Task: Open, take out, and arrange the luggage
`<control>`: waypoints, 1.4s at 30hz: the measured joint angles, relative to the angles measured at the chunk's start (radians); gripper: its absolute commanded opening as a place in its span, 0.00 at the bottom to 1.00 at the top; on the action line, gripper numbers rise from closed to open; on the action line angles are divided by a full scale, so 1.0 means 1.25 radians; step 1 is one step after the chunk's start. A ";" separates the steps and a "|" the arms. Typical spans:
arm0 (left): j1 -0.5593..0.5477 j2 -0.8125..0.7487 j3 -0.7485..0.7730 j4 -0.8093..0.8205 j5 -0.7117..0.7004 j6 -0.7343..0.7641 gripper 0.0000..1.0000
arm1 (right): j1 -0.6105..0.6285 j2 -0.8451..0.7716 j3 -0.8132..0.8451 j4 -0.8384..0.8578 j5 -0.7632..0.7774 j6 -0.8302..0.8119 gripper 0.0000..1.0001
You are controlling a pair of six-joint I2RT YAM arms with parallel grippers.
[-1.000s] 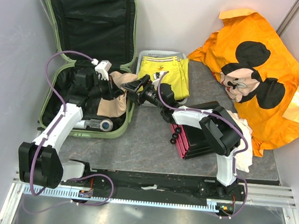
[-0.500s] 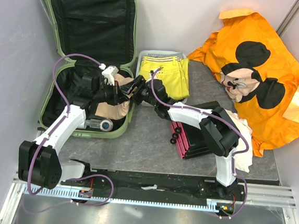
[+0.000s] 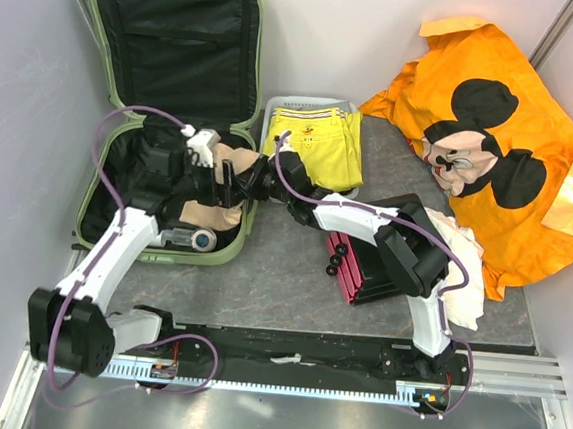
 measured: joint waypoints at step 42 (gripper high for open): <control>0.144 -0.134 0.003 0.038 -0.176 -0.026 0.96 | -0.259 -0.129 -0.218 0.335 0.439 0.012 0.00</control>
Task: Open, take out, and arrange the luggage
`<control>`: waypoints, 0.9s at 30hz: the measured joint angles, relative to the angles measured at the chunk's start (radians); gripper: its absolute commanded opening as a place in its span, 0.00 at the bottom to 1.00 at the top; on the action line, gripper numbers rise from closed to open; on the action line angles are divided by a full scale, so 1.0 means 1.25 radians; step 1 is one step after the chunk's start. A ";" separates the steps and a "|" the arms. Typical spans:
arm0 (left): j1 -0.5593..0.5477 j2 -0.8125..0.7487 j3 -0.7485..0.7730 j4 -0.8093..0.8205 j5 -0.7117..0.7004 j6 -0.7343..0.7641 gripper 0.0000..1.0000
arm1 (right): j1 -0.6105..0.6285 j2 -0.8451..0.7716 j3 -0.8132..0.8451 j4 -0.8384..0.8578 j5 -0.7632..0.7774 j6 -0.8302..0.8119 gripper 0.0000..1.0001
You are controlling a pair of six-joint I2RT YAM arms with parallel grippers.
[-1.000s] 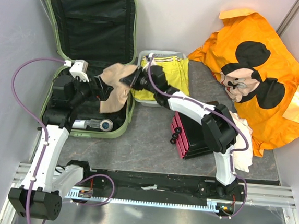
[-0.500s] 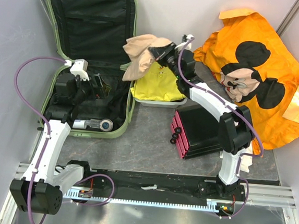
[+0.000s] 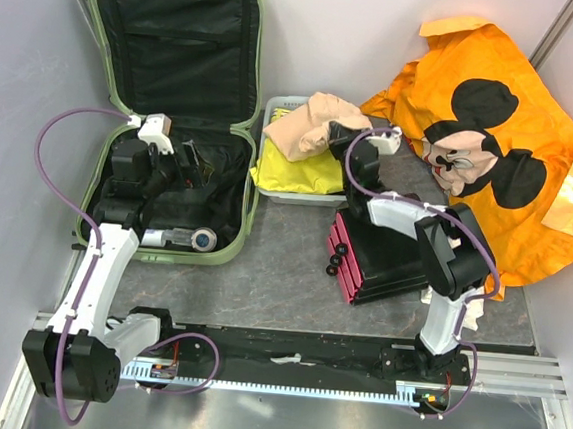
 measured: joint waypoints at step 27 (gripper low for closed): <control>0.001 -0.001 -0.027 0.003 0.005 -0.001 0.95 | 0.232 -0.181 -0.102 -0.169 0.245 0.043 0.77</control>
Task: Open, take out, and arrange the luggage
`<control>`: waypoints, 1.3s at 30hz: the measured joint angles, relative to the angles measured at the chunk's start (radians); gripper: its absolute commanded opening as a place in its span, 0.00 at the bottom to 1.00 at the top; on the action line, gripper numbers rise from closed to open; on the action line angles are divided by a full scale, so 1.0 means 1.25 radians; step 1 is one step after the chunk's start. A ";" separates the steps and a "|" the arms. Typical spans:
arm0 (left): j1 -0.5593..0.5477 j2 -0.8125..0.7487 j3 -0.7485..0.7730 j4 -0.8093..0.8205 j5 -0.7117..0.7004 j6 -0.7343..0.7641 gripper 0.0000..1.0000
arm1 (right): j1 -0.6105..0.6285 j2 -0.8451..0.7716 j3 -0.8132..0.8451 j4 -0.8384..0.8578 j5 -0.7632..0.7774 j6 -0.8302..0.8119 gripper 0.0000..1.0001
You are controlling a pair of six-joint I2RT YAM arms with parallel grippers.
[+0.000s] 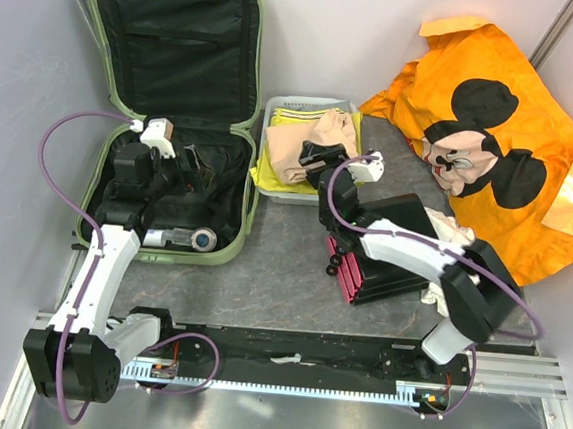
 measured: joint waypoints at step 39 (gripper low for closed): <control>0.000 0.002 -0.003 -0.023 -0.005 -0.004 0.95 | -0.052 0.526 0.857 -0.667 -0.347 -0.767 0.71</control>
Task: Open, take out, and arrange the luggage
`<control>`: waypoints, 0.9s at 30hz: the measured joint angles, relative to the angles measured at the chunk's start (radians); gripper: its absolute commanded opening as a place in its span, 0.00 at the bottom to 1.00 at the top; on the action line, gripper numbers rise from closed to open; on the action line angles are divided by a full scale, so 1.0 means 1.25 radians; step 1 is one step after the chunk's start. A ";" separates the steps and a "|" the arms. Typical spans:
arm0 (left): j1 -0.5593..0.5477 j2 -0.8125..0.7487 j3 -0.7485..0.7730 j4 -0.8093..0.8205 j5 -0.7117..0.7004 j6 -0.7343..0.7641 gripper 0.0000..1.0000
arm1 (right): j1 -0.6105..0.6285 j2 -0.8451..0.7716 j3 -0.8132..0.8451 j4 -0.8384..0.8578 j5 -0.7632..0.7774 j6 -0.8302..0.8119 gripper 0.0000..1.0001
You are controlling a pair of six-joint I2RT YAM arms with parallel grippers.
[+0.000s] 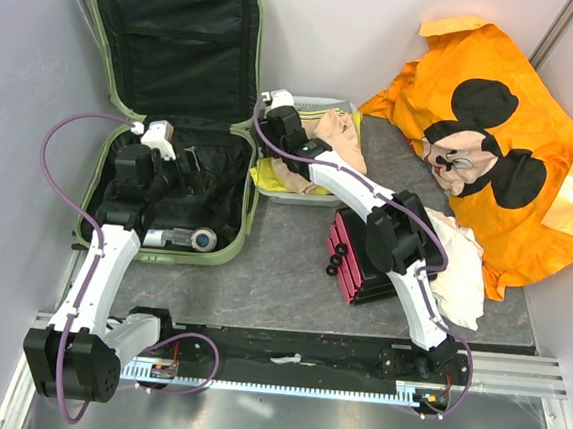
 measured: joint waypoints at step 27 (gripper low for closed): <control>0.000 0.002 -0.003 0.001 0.009 0.000 0.94 | -0.041 0.038 0.002 0.058 -0.037 0.073 0.04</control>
